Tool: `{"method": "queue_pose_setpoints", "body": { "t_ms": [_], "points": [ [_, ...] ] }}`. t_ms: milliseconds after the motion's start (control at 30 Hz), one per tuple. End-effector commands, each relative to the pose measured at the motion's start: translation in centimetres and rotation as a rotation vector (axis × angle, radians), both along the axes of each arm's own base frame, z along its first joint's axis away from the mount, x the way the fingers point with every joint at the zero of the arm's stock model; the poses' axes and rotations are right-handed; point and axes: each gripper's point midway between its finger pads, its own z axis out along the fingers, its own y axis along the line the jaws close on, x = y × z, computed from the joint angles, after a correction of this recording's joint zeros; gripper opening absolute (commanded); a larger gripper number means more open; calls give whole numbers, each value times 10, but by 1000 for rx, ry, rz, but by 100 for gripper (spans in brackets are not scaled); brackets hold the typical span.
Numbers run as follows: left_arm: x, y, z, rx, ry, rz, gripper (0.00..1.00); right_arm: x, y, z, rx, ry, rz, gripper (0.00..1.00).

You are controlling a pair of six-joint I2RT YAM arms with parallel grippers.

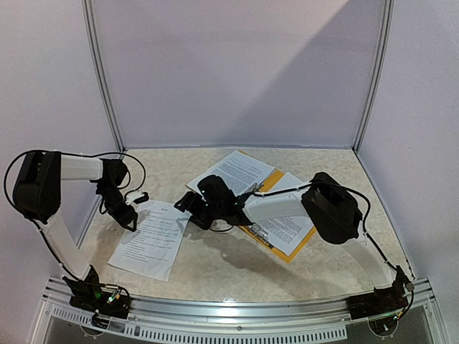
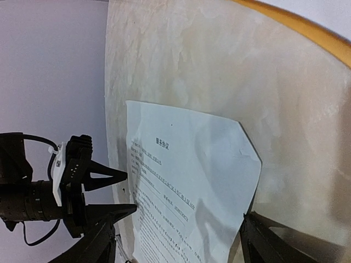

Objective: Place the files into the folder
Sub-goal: Pick up the file from the center of the board.

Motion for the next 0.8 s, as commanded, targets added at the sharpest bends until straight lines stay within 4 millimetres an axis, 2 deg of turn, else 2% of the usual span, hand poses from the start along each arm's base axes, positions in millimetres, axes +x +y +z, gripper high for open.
{"method": "queue_pose_setpoints", "body": {
  "t_ms": [0, 200, 300, 367, 467, 667, 700, 733, 767],
  "points": [
    [3, -1, -10, -26, 7, 0, 63, -21, 5, -49, -20, 117, -10, 79],
    [1, -3, -13, -35, 21, 3, 63, -28, 25, -37, 120, 169, -12, 77],
    [0, -3, -15, -36, 30, 5, 63, -33, 26, -38, 153, 202, -45, 77],
    [0, -3, -17, -36, 35, 4, 63, -34, 25, -32, 143, 195, -56, 77],
    [0, -3, -18, -39, 37, 3, 62, -38, 31, -25, 146, 178, -24, 76],
    [0, -4, -19, -41, 41, 3, 62, -53, 41, -23, 206, 224, -10, 75],
    [-1, -4, -20, -42, 44, 2, 62, -52, 41, -21, 209, 212, -9, 70],
    [0, -4, -20, -43, 44, 4, 62, -51, 42, -20, 212, 186, -2, 61],
    [0, -5, -20, -45, 44, 5, 62, -48, 43, -17, 222, 169, 1, 42]
  ]
}}
